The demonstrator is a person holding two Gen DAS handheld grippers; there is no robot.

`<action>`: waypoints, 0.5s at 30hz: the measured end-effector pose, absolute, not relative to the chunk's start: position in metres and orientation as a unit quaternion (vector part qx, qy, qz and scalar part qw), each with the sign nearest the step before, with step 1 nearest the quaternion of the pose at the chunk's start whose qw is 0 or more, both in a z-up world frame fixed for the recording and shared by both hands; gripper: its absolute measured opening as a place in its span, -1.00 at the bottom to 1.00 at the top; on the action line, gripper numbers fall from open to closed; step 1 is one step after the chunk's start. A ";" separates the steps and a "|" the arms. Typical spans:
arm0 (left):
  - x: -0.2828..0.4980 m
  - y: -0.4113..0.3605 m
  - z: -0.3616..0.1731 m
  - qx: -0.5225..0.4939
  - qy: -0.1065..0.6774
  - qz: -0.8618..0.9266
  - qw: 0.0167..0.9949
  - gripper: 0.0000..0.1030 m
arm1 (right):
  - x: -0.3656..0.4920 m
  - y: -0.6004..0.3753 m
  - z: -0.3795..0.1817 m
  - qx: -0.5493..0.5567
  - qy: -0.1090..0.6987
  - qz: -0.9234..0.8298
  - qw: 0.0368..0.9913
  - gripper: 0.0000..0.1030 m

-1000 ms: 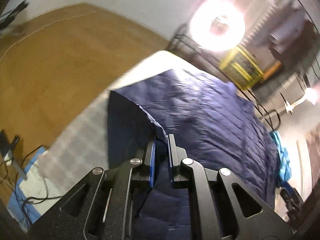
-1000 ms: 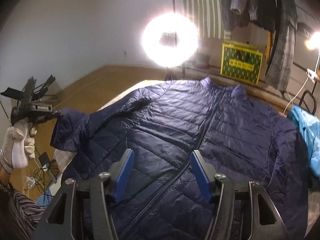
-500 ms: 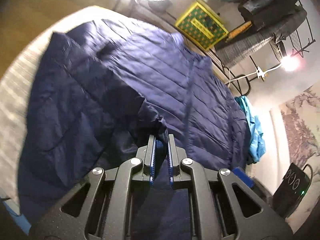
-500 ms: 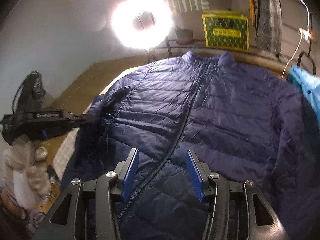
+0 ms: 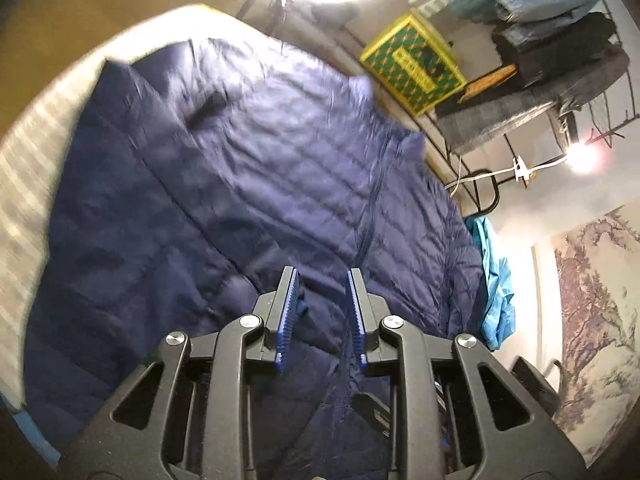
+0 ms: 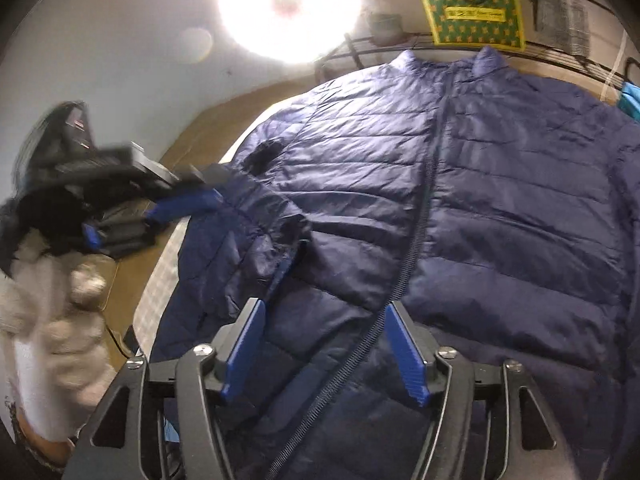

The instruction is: Fold large clothes

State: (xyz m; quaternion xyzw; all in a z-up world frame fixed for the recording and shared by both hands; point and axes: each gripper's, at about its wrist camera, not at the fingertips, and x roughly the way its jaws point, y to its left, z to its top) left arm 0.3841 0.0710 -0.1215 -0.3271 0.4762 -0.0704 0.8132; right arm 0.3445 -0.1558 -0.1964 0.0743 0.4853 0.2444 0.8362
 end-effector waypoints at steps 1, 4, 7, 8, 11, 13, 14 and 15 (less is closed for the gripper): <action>0.382 0.078 -0.117 -0.320 0.469 -0.063 0.821 -0.56 | 0.349 -0.149 -0.199 0.071 0.491 0.246 0.833 0.32; 0.372 0.104 -0.101 -0.268 0.444 -0.016 0.855 -0.56 | 0.366 -0.127 -0.214 0.067 0.523 0.239 0.816 0.32; 0.359 0.130 -0.098 -0.216 0.430 0.040 0.876 -0.56 | 0.384 -0.107 -0.232 0.077 0.549 0.240 0.797 0.31; 0.356 0.138 -0.099 -0.212 0.427 0.048 0.877 -0.56 | 0.389 -0.102 -0.237 0.078 0.556 0.239 0.792 0.28; 0.350 0.159 -0.106 -0.218 0.429 0.063 0.875 -0.56 | 0.402 -0.084 -0.251 0.067 0.572 0.235 0.783 -0.34; 0.348 0.172 -0.113 -0.219 0.433 0.074 0.871 -0.56 | 0.411 -0.072 -0.252 0.068 0.575 0.246 0.777 -0.68; 0.348 0.176 -0.118 -0.217 0.436 0.077 0.870 -0.56 | 0.413 -0.069 -0.250 0.073 0.571 0.249 0.779 -0.86; 0.347 0.179 -0.122 -0.213 0.440 0.080 0.869 -0.56 | 0.417 -0.068 -0.245 0.078 0.564 0.251 0.782 -0.89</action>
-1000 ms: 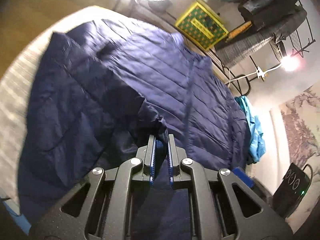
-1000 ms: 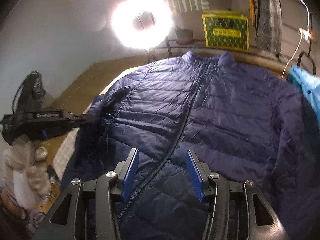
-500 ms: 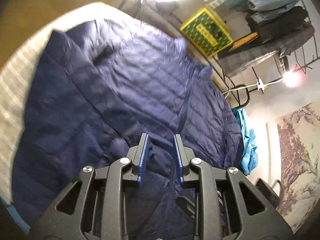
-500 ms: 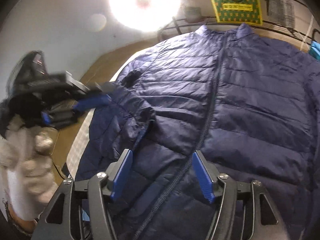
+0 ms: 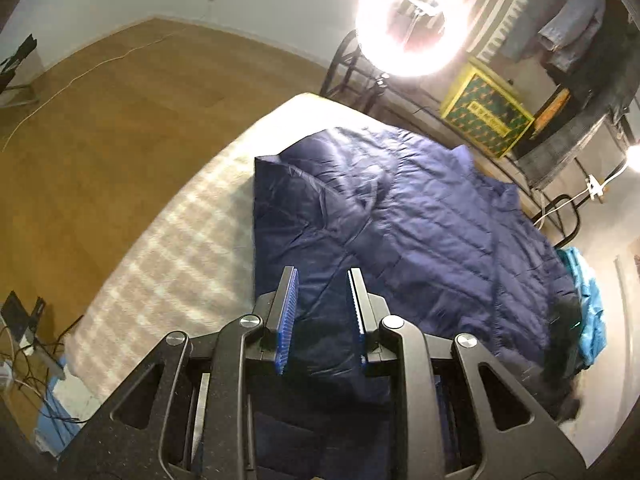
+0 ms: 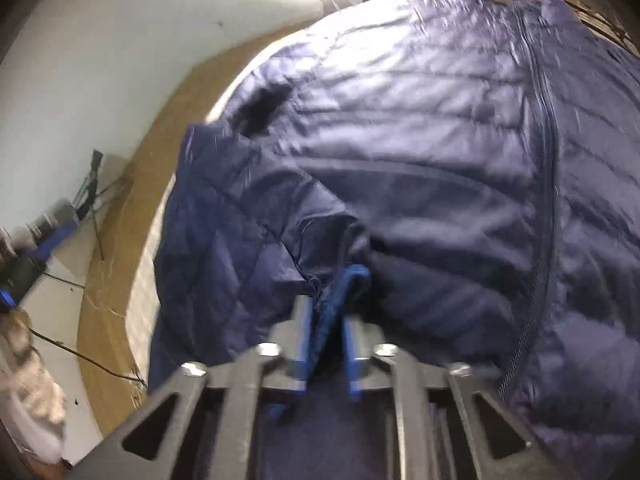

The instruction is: Fold large clothes

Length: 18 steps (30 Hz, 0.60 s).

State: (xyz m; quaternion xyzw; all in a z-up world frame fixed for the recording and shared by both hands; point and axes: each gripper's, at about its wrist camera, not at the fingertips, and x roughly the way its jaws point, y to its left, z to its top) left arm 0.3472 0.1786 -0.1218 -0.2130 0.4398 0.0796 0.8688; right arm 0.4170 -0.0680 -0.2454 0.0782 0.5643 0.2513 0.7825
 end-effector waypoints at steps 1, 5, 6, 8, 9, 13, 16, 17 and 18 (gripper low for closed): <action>0.347 0.181 -0.126 -0.206 0.445 0.085 0.867 -0.56 | 0.420 -0.068 -0.240 0.081 0.556 0.253 0.787 -0.90; 0.343 0.186 -0.137 -0.201 0.455 0.088 0.863 -0.56 | 0.430 -0.084 -0.206 0.081 0.505 0.246 0.823 -0.92; 0.343 0.186 -0.138 -0.201 0.456 0.088 0.863 -0.56 | 0.434 -0.093 -0.197 0.086 0.491 0.242 0.833 -0.92; 0.347 0.181 -0.140 -0.202 0.458 0.083 0.862 -0.56 | 0.442 -0.106 -0.187 0.094 0.473 0.234 0.844 -0.92; 0.349 0.177 -0.141 -0.202 0.458 0.078 0.862 -0.56 | 0.446 -0.118 -0.182 0.098 0.462 0.224 0.852 -0.92; 0.362 0.157 -0.148 -0.178 0.466 0.066 0.864 -0.56 | 0.458 -0.162 -0.172 0.106 0.438 0.172 0.876 -0.92; 0.372 0.141 -0.157 -0.162 0.478 0.059 0.861 -0.56 | 0.461 -0.203 -0.170 0.128 0.426 0.133 0.886 -0.92; 0.376 0.136 -0.160 -0.158 0.482 0.054 0.860 -0.56 | 0.461 -0.219 -0.170 0.138 0.421 0.119 0.889 -0.92; 0.379 0.132 -0.162 -0.154 0.484 0.052 0.860 -0.56 | 0.462 -0.236 -0.170 0.147 0.417 0.102 0.891 -0.92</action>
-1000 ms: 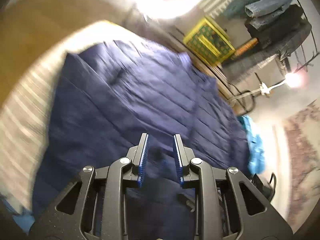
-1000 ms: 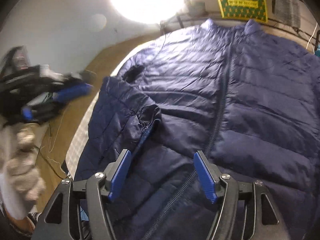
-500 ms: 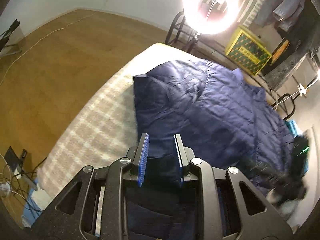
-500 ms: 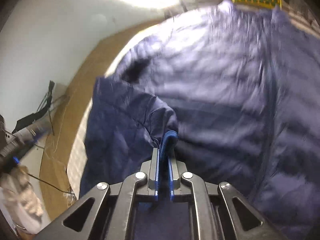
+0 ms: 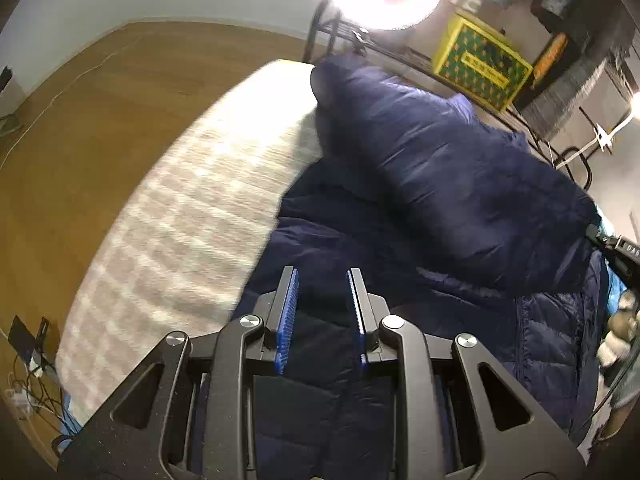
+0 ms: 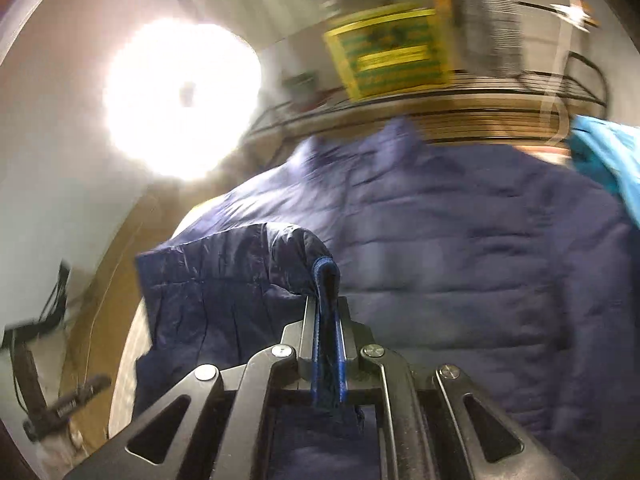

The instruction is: Fold large clothes

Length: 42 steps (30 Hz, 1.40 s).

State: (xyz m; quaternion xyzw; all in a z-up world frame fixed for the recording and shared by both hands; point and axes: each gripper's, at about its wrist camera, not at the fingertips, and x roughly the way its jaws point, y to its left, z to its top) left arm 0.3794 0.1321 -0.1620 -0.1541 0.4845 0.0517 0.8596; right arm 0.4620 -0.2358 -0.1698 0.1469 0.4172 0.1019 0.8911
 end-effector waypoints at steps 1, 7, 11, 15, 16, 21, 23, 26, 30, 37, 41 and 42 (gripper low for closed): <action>0.384 0.127 -0.164 -0.151 0.487 0.050 0.859 -0.56 | 0.463 -0.251 -0.170 0.153 0.415 0.086 0.893 -0.92; 0.413 0.106 -0.182 -0.155 0.494 0.039 0.855 -0.56 | 0.481 -0.287 -0.192 0.137 0.432 0.046 0.890 -0.92; 0.426 0.095 -0.195 -0.158 0.506 0.036 0.847 -0.56 | 0.498 -0.274 -0.191 0.091 0.417 0.053 0.903 -0.92; 0.436 0.088 -0.198 -0.142 0.502 0.041 0.852 -0.56 | 0.510 -0.264 -0.191 0.090 0.396 0.080 0.911 -0.92; 0.440 0.090 -0.200 -0.143 0.502 0.044 0.852 -0.56 | 0.512 -0.263 -0.192 0.085 0.391 0.084 0.913 -0.92; 0.448 0.089 -0.198 -0.160 0.499 0.050 0.850 -0.56 | 0.523 -0.266 -0.216 0.074 0.415 0.056 0.905 -0.92; 0.447 0.082 -0.189 -0.150 0.491 0.043 0.857 -0.56 | 0.525 -0.266 -0.232 0.044 0.436 0.027 0.899 -0.92; 0.439 0.071 -0.172 -0.124 0.477 0.034 0.869 -0.56 | 0.528 -0.268 -0.249 0.017 0.458 0.003 0.889 -0.88; 0.420 0.061 -0.149 -0.109 0.459 0.022 0.881 -0.56 | 0.530 -0.265 -0.253 -0.008 0.461 -0.015 0.887 -0.74; 0.386 0.037 -0.101 -0.085 0.418 0.004 0.904 -0.56 | 0.506 -0.257 -0.213 -0.009 0.437 -0.001 0.899 -0.37; 0.369 0.019 -0.077 -0.078 0.398 -0.009 0.914 -0.56 | 0.476 -0.259 -0.174 0.004 0.410 0.009 0.912 -0.34; 0.362 0.012 -0.071 -0.069 0.390 -0.012 0.918 -0.56 | 0.466 -0.259 -0.163 0.008 0.403 0.014 0.915 -0.33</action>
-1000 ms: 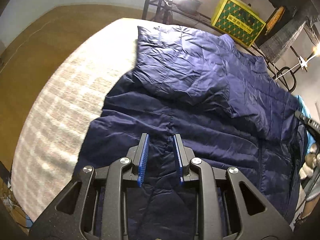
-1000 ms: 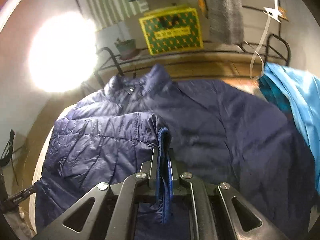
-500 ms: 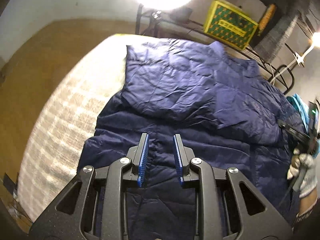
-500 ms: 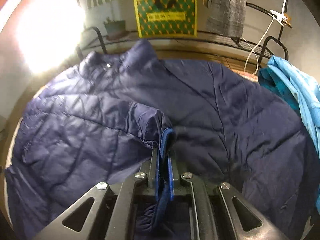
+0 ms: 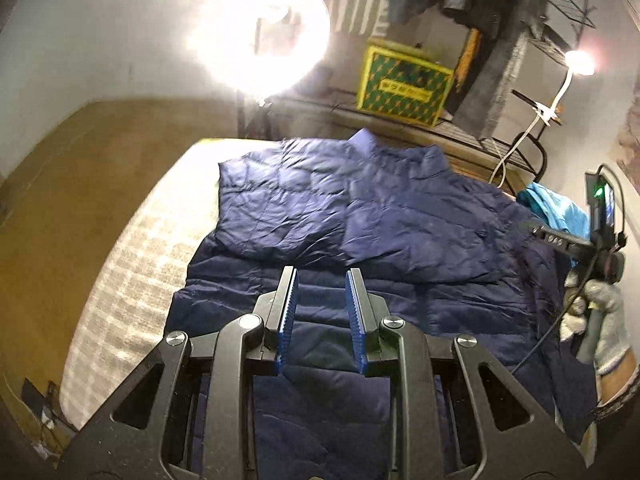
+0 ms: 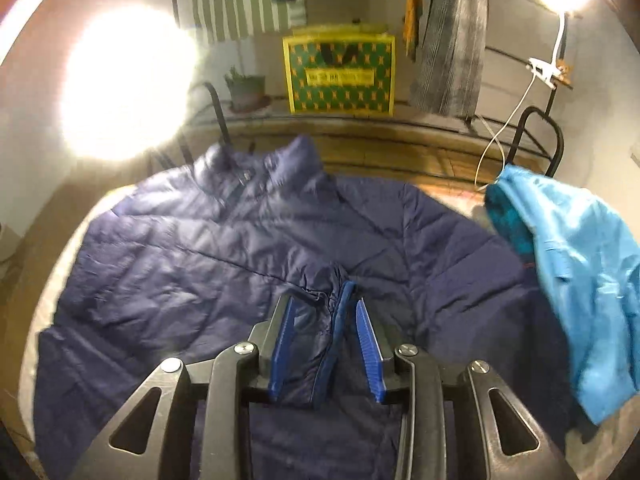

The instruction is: Fold large clothes

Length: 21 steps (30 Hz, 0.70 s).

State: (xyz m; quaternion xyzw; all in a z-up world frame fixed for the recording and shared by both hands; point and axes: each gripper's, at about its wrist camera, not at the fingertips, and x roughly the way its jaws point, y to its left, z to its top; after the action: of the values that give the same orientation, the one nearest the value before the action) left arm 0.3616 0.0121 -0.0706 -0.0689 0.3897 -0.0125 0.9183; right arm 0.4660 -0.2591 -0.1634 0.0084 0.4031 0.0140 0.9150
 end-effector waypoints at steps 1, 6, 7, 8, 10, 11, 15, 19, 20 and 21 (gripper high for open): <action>0.357 0.008 -0.067 -0.065 0.385 -0.015 0.921 -0.56 | 0.455 -0.259 -0.154 0.013 0.397 0.021 0.917 -0.32; 0.330 -0.017 -0.045 -0.061 0.359 -0.045 0.930 -0.55 | 0.405 -0.269 -0.119 0.018 0.373 0.034 0.927 -0.27; 0.326 -0.022 -0.042 -0.057 0.354 -0.049 0.932 -0.51 | 0.399 -0.271 -0.115 0.020 0.369 0.035 0.928 -0.26; 0.320 -0.029 -0.038 -0.053 0.347 -0.054 0.935 -0.51 | 0.390 -0.273 -0.110 0.022 0.365 0.036 0.930 -0.26; 0.311 -0.039 -0.031 -0.046 0.338 -0.062 0.938 -0.50 | 0.371 -0.279 -0.101 0.029 0.356 0.036 0.933 -0.25; 0.306 -0.045 -0.029 -0.044 0.334 -0.068 0.939 -0.50 | 0.363 -0.282 -0.098 0.033 0.352 0.035 0.935 -0.25; 0.293 -0.061 -0.022 -0.043 0.325 -0.089 0.941 -0.50 | 0.330 -0.293 -0.087 0.040 0.338 0.031 0.940 -0.25; 0.284 -0.078 -0.019 -0.027 0.316 -0.100 0.943 -0.50 | 0.301 -0.302 -0.080 0.040 0.328 0.024 0.944 -0.22; 0.282 -0.083 -0.019 -0.021 0.314 -0.104 0.944 -0.50 | 0.291 -0.305 -0.079 0.041 0.325 0.022 0.944 -0.20; 0.280 -0.086 -0.019 -0.019 0.313 -0.107 0.943 -0.49 | 0.284 -0.308 -0.079 0.040 0.324 0.021 0.945 -0.18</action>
State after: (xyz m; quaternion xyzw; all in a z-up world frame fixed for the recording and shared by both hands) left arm 0.2802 -0.0863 -0.0186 -0.0189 0.3131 -0.1072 0.9435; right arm 0.2841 -0.3084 -0.0789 0.0404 0.3245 0.0208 0.9448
